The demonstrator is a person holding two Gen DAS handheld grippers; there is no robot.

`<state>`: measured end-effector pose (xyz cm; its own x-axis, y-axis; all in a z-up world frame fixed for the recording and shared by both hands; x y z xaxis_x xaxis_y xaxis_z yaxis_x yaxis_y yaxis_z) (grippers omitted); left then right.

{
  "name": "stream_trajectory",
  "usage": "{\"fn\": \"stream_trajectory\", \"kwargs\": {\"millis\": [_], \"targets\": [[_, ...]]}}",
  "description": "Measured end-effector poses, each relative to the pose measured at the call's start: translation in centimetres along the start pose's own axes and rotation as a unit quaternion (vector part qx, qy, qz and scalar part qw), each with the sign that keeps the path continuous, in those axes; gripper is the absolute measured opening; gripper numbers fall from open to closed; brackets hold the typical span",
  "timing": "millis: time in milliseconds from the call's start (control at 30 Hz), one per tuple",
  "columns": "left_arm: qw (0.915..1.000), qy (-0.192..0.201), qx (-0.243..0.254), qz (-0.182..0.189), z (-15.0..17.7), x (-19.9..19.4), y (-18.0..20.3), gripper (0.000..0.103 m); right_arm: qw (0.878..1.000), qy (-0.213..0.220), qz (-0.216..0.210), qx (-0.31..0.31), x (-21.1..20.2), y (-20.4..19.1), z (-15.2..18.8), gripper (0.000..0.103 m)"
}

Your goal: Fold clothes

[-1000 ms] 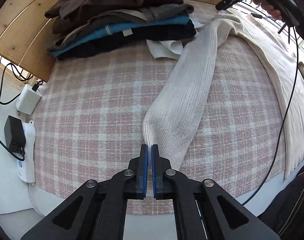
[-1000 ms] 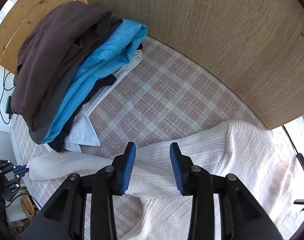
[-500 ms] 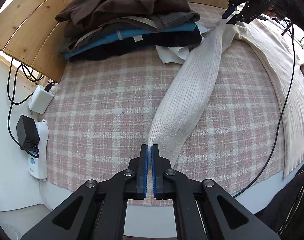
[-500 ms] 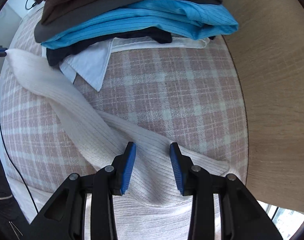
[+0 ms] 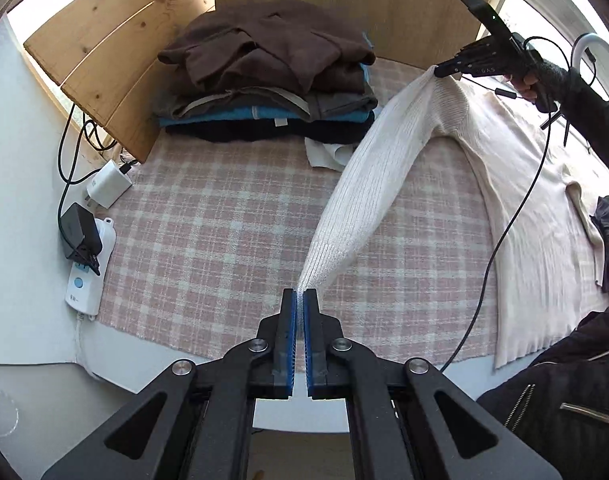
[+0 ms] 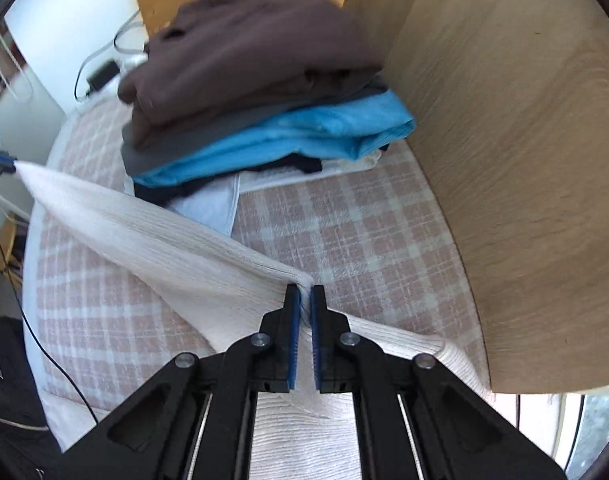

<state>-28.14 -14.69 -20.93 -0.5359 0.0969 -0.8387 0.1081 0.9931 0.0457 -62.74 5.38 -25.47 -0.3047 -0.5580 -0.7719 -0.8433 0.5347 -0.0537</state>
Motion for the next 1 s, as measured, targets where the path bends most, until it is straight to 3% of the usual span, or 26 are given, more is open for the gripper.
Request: {"fn": "stream_trajectory", "kwargs": {"millis": [133, 267, 333, 467, 533, 600, 733, 767, 1000], "targets": [[0.9993, -0.02, -0.007, -0.032, 0.1, 3.8, -3.1, 0.003, 1.0, -0.004, 0.02, 0.013, -2.5, 3.8, 2.5, 0.005], [0.9967, -0.066, -0.022, -0.042, 1.2, 11.0, -5.8, 0.003, 0.998, -0.046, 0.047, 0.008, 0.0, 4.4, 4.8, 0.006], [0.9964, -0.072, -0.028, -0.033, 1.4, 12.4, -6.2, 0.004, 0.996, -0.066, 0.061, 0.007, 1.4, 4.3, 5.1, 0.01], [0.9978, -0.063, -0.009, -0.02, 1.1, 11.4, -5.4, 0.003, 0.997, -0.044, 0.057, 0.032, -1.4, 4.7, 3.7, 0.02], [0.9981, -0.06, 0.003, -0.016, 1.1, 10.7, -5.0, 0.003, 0.994, -0.01, 0.054, 0.09, -4.5, 6.5, 2.8, 0.028], [0.9984, -0.056, 0.003, -0.01, 1.1, 10.1, -4.8, 0.003, 0.987, 0.009, 0.08, 0.141, -7.6, 9.2, 3.0, 0.029], [0.9981, -0.06, 0.014, -0.003, 1.5, 9.5, -3.8, 0.003, 0.977, -0.018, 0.125, 0.173, -9.7, 11.7, 6.0, 0.025], [0.998, -0.062, 0.016, 0.0, 1.6, 9.4, -3.5, 0.003, 0.976, -0.027, 0.127, 0.173, -9.2, 11.8, 6.7, 0.019], [0.9973, -0.071, 0.021, 0.003, 1.9, 8.6, -2.2, 0.003, 0.985, -0.089, 0.143, 0.03, -2.7, 10.9, 7.0, 0.021]]}}
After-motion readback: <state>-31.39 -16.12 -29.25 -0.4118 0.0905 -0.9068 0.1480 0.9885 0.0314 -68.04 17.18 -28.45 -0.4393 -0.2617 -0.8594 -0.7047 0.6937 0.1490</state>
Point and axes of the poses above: each gripper's, at about its wrist camera, not at the fingertips, and x roughly the way its jaws point, y to its right, z to its underside, the point moved 7 cm from there along x, roughly the way its jaws point, and after that the axes turned 15 degrees about y, right-handed, at the moved point
